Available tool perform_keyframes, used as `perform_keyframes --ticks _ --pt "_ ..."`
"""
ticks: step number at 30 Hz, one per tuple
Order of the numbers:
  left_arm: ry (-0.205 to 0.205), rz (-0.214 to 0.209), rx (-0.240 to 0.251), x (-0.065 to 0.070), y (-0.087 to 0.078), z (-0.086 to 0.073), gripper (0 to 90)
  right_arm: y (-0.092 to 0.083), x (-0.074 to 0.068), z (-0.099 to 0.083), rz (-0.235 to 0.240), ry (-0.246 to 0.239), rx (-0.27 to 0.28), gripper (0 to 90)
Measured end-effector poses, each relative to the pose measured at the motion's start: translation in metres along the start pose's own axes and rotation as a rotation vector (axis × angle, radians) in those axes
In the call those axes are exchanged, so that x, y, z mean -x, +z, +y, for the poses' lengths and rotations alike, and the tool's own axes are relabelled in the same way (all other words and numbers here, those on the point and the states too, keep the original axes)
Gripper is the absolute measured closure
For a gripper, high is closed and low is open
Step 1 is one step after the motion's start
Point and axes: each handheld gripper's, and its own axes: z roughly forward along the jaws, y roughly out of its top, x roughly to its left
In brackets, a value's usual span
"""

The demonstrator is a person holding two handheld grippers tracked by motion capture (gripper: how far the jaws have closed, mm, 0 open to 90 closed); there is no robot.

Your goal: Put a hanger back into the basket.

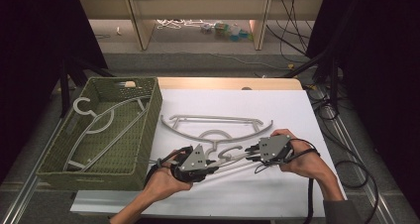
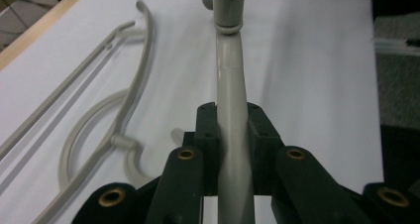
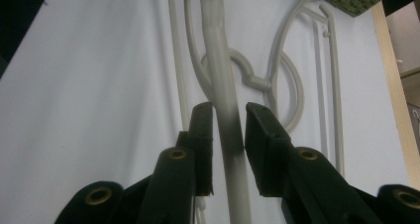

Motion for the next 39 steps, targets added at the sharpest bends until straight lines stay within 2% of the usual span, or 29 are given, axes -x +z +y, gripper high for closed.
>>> perform_keyframes --ticks 3,5,7,10,13,14,15,16,21,23,26,29,32,37,39 --pt "-0.067 0.006 0.008 -0.003 0.000 -0.003 79.2 -0.004 -0.001 0.003 -0.008 0.016 0.018 70.0" --pt "-0.082 0.010 -0.006 -0.007 -0.002 -0.004 79.2 -0.005 -0.001 0.003 -0.012 0.036 0.015 68.1" --pt "-0.128 0.008 0.001 -0.011 -0.004 -0.006 79.2 -0.006 -0.001 0.002 -0.023 0.049 0.016 65.0" --pt "-0.169 0.006 0.003 -0.018 -0.009 -0.007 79.2 -0.010 -0.001 0.003 -0.052 0.070 0.024 59.7" --pt "-0.213 0.011 0.021 -0.023 -0.015 -0.007 79.2 -0.013 -0.003 0.004 -0.094 0.152 0.051 51.3" --pt "-0.234 0.004 0.027 -0.025 -0.018 -0.007 79.2 -0.015 -0.006 0.005 -0.096 0.213 0.068 48.1" --pt "-0.251 0.001 0.034 -0.026 -0.021 -0.007 79.2 -0.017 -0.007 0.005 -0.122 0.252 0.089 45.7" --pt "-0.269 -0.003 0.039 -0.027 -0.023 -0.007 79.2 -0.018 -0.009 0.004 -0.126 0.302 0.118 42.9" --pt "-0.335 -0.021 0.083 -0.036 -0.035 -0.008 79.2 -0.028 -0.018 -0.003 -0.247 0.514 0.254 36.0" --pt "-0.356 -0.025 0.102 -0.039 -0.041 -0.009 79.2 -0.030 -0.022 -0.006 -0.304 0.571 0.276 34.9" --pt "-0.388 -0.041 0.131 -0.042 -0.048 -0.011 79.2 -0.032 -0.027 -0.009 -0.363 0.626 0.291 31.9" --pt "-0.430 -0.050 0.162 -0.045 -0.057 -0.013 79.2 -0.032 -0.033 -0.008 -0.372 0.669 0.318 28.2" --pt "-0.463 -0.054 0.187 -0.044 -0.067 -0.015 79.3 -0.031 -0.041 -0.005 -0.400 0.664 0.327 28.2" --pt "-0.516 -0.062 0.238 -0.043 -0.090 -0.018 79.3 -0.034 -0.055 -0.002 -0.401 0.656 0.327 27.2" --pt "-0.517 -0.042 0.243 -0.043 -0.100 -0.017 79.3 -0.033 -0.061 -0.003 -0.391 0.656 0.320 26.5"
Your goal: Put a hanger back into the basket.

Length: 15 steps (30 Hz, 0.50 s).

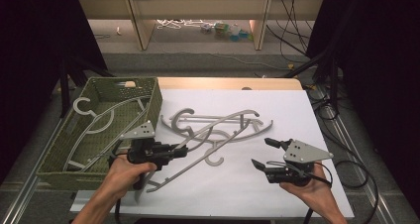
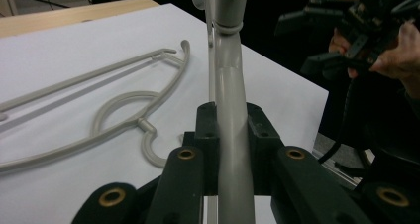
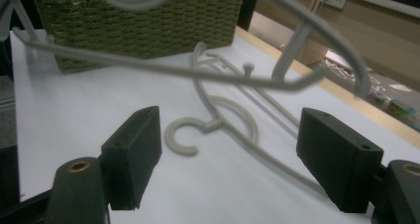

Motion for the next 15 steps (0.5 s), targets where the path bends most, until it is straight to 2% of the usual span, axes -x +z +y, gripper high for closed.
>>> perform_keyframes --ticks 4,7,11,15 --pt "0.002 0.020 0.021 0.001 -0.016 0.007 79.3 -0.002 -0.005 -0.012 -0.002 0.034 -0.004 24.0" --pt "-0.013 0.025 0.050 -0.001 -0.028 0.011 79.3 -0.001 -0.008 -0.019 -0.008 0.062 -0.006 23.3" --pt "-0.032 0.044 0.065 -0.006 -0.042 0.017 79.3 -0.001 -0.010 -0.026 -0.017 0.101 -0.001 21.7" --pt "-0.043 0.067 0.095 -0.012 -0.057 0.023 79.3 -0.001 -0.012 -0.031 -0.028 0.096 -0.006 20.7"
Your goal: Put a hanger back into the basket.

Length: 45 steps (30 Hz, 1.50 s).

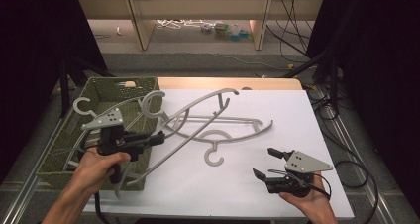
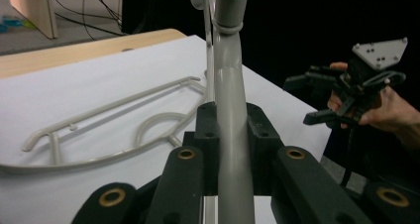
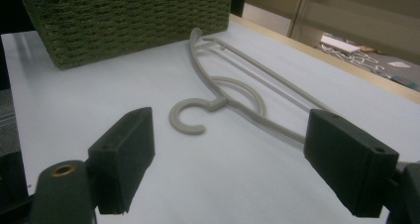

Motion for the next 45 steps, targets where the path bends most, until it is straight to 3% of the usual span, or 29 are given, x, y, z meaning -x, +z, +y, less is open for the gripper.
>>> perform_keyframes --ticks 5,8,11,14,16,18,21,27,32,35,38,45 --pt "0.001 0.028 0.027 -0.009 -0.017 0.009 79.3 0.002 -0.002 -0.005 -0.023 -0.013 0.020 17.8" --pt "-0.015 0.050 0.045 -0.016 -0.026 0.013 79.3 0.001 -0.003 -0.007 -0.016 -0.008 -0.004 17.7" --pt "-0.012 0.085 0.052 -0.025 -0.035 0.017 79.3 0.004 -0.004 -0.008 -0.013 -0.013 0.009 17.9" --pt "-0.055 0.095 0.057 -0.033 -0.044 0.021 79.3 0.003 -0.005 -0.008 -0.006 -0.011 0.002 18.1" --pt "-0.043 0.124 0.062 -0.041 -0.052 0.024 79.3 0.003 -0.005 -0.008 -0.011 -0.011 0.008 18.1" --pt "-0.066 0.148 0.066 -0.048 -0.059 0.025 79.3 0.003 -0.004 -0.009 -0.008 -0.010 0.004 18.2" --pt "-0.050 0.198 0.056 -0.058 -0.069 0.028 79.3 0.004 -0.003 -0.010 -0.008 -0.015 -0.002 18.2" --pt "-0.064 0.259 0.038 -0.080 -0.086 0.030 79.3 0.006 -0.003 -0.011 -0.006 -0.015 -0.002 18.3" --pt "-0.039 0.297 -0.008 -0.098 -0.093 0.029 79.3 0.006 -0.003 -0.011 -0.002 -0.009 -0.014 18.7" --pt "-0.050 0.310 -0.020 -0.110 -0.097 0.026 79.3 0.005 -0.003 -0.011 -0.004 -0.013 -0.036 18.9" --pt "-0.060 0.328 -0.031 -0.123 -0.101 0.022 79.3 0.006 -0.002 -0.012 -0.001 -0.011 -0.019 19.0" --pt "-0.050 0.356 -0.056 -0.146 -0.111 0.014 79.3 0.006 0.000 -0.013 -0.007 -0.014 -0.020 19.0"
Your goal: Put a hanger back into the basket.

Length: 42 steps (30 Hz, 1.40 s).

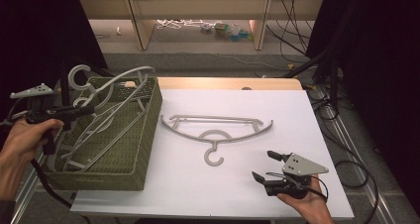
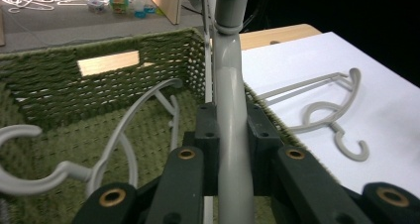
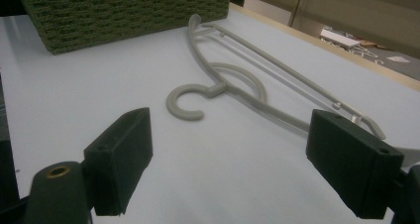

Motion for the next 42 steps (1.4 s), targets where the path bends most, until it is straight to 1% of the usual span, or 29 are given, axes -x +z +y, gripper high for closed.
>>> perform_keyframes --ticks 1,3,4,7,8,9,10,12,13,16,21,22,26,28,29,32,35,40,42 --pt "0.007 -0.004 -0.002 -0.002 0.000 0.000 79.3 0.000 0.000 0.000 0.000 -0.001 0.000 19.1" --pt "0.007 -0.009 -0.007 -0.005 0.002 -0.001 79.3 0.000 0.000 0.000 0.001 0.000 -0.003 19.1" --pt "0.009 -0.011 -0.014 -0.007 0.003 -0.002 79.3 0.001 -0.001 0.000 -0.002 -0.001 0.004 19.1" --pt "0.001 -0.008 -0.033 -0.013 0.007 -0.004 79.3 0.001 -0.001 0.000 0.001 -0.003 0.004 19.4" --pt "-0.001 -0.001 -0.044 -0.014 0.008 -0.005 79.3 0.001 -0.001 0.000 0.000 -0.002 0.002 19.4" --pt "-0.003 -0.004 -0.047 -0.016 0.009 -0.007 79.3 0.000 0.000 0.000 0.003 -0.003 -0.005 19.4" --pt "-0.003 0.002 -0.050 -0.018 0.009 -0.009 79.3 0.000 0.000 0.000 0.006 -0.002 -0.006 19.4" --pt "-0.008 -0.006 -0.056 -0.020 0.010 -0.013 79.3 0.000 0.000 0.000 -0.006 -0.003 0.005 19.4" --pt "-0.003 -0.009 -0.063 -0.021 0.011 -0.014 79.3 0.000 0.000 0.000 -0.006 -0.005 0.006 19.4" --pt "-0.011 -0.021 -0.076 -0.024 0.014 -0.019 79.2 0.000 0.001 0.000 0.005 -0.001 -0.008 19.4" --pt "-0.021 -0.016 -0.114 -0.028 0.022 -0.023 79.2 0.000 0.000 0.000 0.007 -0.008 -0.010 19.5" --pt "-0.023 -0.024 -0.126 -0.029 0.024 -0.024 79.2 0.000 0.000 0.000 0.007 -0.008 -0.010 19.5" --pt "-0.032 -0.013 -0.160 -0.032 0.031 -0.029 79.2 0.000 0.000 0.000 0.006 -0.009 -0.011 19.5" --pt "-0.043 -0.016 -0.170 -0.033 0.035 -0.031 79.2 -0.001 0.000 0.000 0.004 -0.008 -0.022 19.5" --pt "-0.049 -0.017 -0.173 -0.034 0.036 -0.032 79.2 0.000 0.000 0.000 0.007 -0.008 -0.012 19.5" --pt "-0.061 -0.027 -0.185 -0.037 0.040 -0.038 79.2 -0.001 0.000 0.000 0.006 -0.009 -0.019 19.5" --pt "-0.078 -0.039 -0.200 -0.041 0.044 -0.044 79.1 0.000 0.001 -0.001 0.008 -0.008 -0.015 19.5" --pt "-0.112 -0.029 -0.207 -0.050 0.053 -0.058 78.5 0.001 0.000 -0.001 0.004 -0.007 -0.009 19.5" --pt "-0.111 -0.029 -0.209 -0.052 0.057 -0.061 78.3 0.000 0.000 -0.001 0.008 -0.011 -0.018 19.5"
